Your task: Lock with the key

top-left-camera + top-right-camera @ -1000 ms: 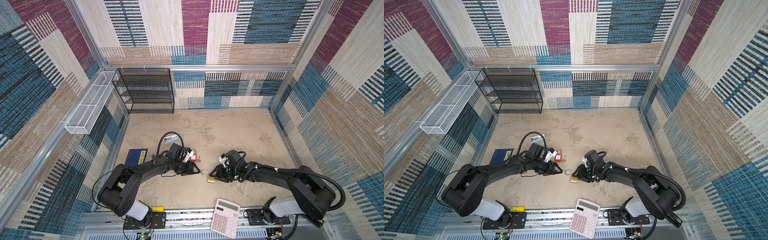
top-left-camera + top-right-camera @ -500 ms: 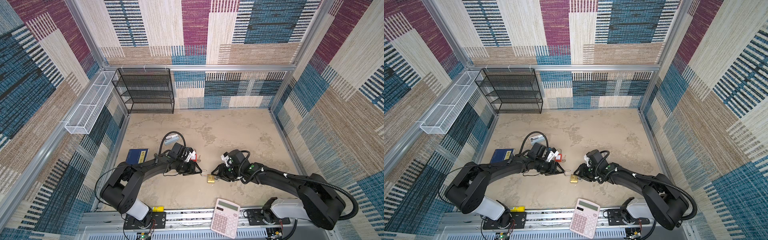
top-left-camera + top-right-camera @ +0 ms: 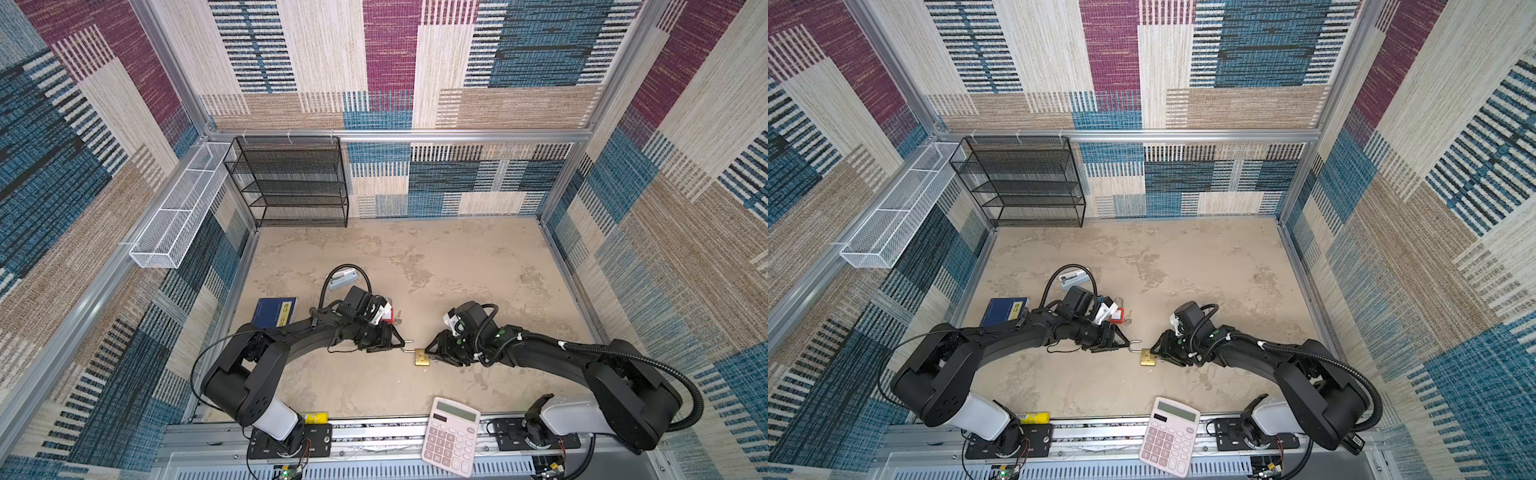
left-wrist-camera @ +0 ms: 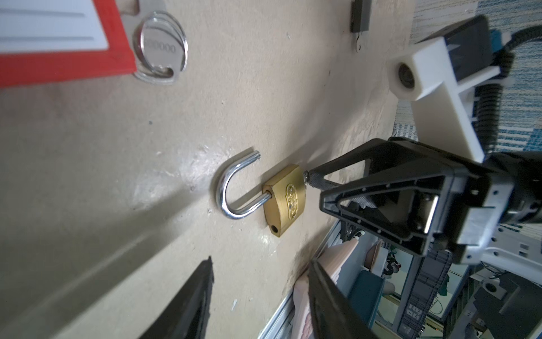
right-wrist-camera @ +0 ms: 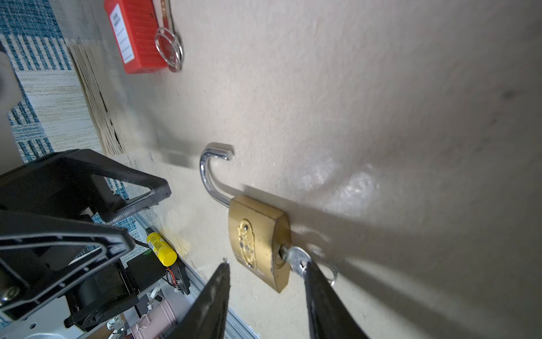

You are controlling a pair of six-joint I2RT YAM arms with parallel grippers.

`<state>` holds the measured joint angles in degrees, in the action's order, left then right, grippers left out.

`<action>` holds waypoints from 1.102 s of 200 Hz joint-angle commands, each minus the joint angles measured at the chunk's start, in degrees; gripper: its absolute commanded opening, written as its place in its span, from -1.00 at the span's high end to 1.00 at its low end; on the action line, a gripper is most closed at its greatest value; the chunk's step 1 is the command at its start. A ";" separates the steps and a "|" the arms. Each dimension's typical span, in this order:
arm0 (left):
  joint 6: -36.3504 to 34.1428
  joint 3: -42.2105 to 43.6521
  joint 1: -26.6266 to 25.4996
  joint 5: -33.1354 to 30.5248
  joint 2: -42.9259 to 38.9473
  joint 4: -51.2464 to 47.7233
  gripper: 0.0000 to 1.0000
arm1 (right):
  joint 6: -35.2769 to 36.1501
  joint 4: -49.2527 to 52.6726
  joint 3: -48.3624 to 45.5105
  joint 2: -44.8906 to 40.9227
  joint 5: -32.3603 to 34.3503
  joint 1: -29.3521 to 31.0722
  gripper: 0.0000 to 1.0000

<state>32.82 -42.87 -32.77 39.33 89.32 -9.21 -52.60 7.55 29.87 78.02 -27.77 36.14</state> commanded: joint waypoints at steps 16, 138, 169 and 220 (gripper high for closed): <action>1.91 -0.44 -0.26 1.06 0.67 1.29 -0.08 | 0.16 -1.44 -0.24 0.71 -0.61 0.05 0.10; 3.46 -2.28 -2.02 1.71 2.64 1.98 0.02 | -0.18 -2.19 -1.01 1.79 -0.91 0.01 0.13; 3.66 -3.35 -2.81 1.58 3.63 2.00 0.04 | -0.22 -2.54 -1.09 1.85 -1.02 -0.01 0.13; 4.41 -4.05 -2.99 0.00 4.64 1.19 0.12 | -0.10 -2.98 -1.31 2.17 -1.31 -0.01 0.14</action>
<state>36.27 -46.19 -35.73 40.64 93.97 -7.99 -52.45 4.62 28.84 79.81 -29.04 36.03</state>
